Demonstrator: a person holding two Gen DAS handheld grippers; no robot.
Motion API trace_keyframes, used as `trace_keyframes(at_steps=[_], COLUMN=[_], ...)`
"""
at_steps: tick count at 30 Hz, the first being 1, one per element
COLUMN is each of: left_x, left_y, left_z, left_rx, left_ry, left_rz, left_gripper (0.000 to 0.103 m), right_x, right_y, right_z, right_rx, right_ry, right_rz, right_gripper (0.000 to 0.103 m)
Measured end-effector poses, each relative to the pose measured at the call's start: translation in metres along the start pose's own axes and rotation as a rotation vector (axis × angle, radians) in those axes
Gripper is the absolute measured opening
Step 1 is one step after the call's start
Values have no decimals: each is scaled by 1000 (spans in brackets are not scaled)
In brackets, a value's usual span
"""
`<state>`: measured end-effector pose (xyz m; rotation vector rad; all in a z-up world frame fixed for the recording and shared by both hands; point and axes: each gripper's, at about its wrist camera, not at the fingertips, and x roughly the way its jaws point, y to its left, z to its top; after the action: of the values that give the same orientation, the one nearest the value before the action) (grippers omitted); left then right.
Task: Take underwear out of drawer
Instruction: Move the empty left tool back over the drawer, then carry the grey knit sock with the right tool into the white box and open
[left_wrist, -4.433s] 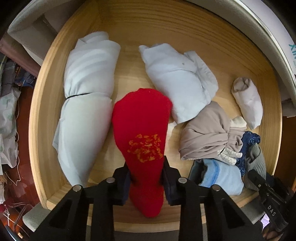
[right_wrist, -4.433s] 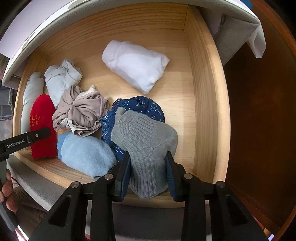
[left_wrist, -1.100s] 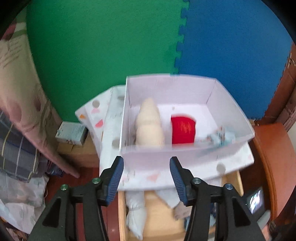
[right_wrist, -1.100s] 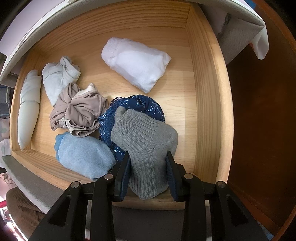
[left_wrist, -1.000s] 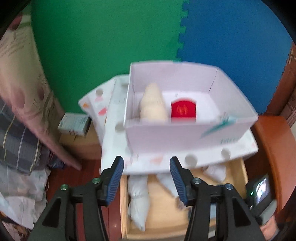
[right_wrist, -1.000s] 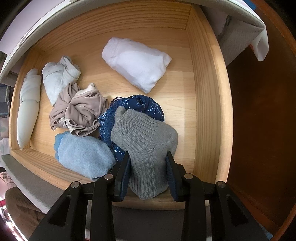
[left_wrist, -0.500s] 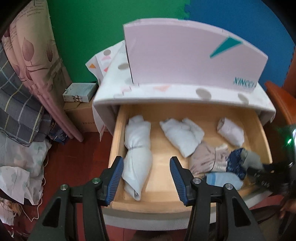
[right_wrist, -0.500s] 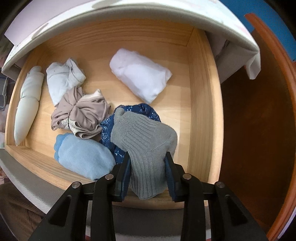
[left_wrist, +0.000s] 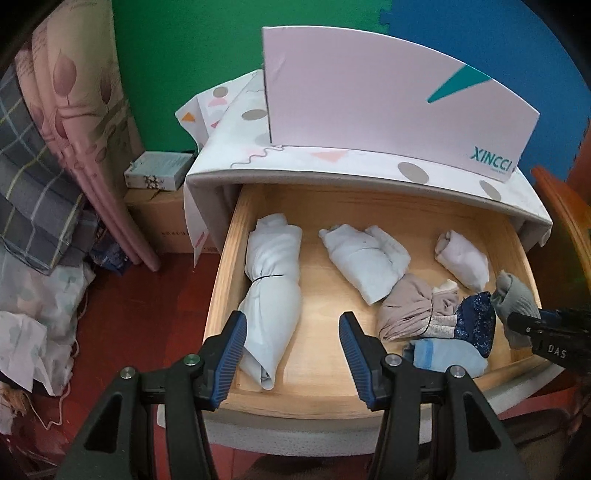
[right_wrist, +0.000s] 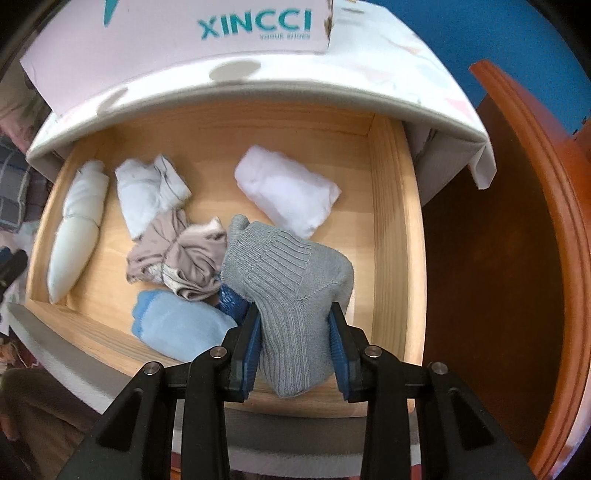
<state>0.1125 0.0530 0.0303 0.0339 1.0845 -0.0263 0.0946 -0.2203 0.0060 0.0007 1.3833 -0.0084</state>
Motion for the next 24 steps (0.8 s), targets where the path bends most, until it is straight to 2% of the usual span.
trace_keyframes(at_steps=[8, 15, 20, 24], left_x=[1, 0, 0, 0], left_y=[4, 2, 2, 2], left_z=[0, -1, -1, -1], left_rx=[-16, -16, -13, -13], left_ry=[-2, -6, -10, -9], left_rz=[7, 11, 11, 11], left_gripper=[53, 53, 53, 53], right_x=[-42, -111, -155, -172], right_y=[-5, -10, 4, 17], right_z=[27, 57, 95, 129], right_rx=[20, 0, -35, -57], right_ry=[-75, -189, -293, -338], right_rz=[31, 43, 35, 25], right_gripper=[31, 31, 31, 31])
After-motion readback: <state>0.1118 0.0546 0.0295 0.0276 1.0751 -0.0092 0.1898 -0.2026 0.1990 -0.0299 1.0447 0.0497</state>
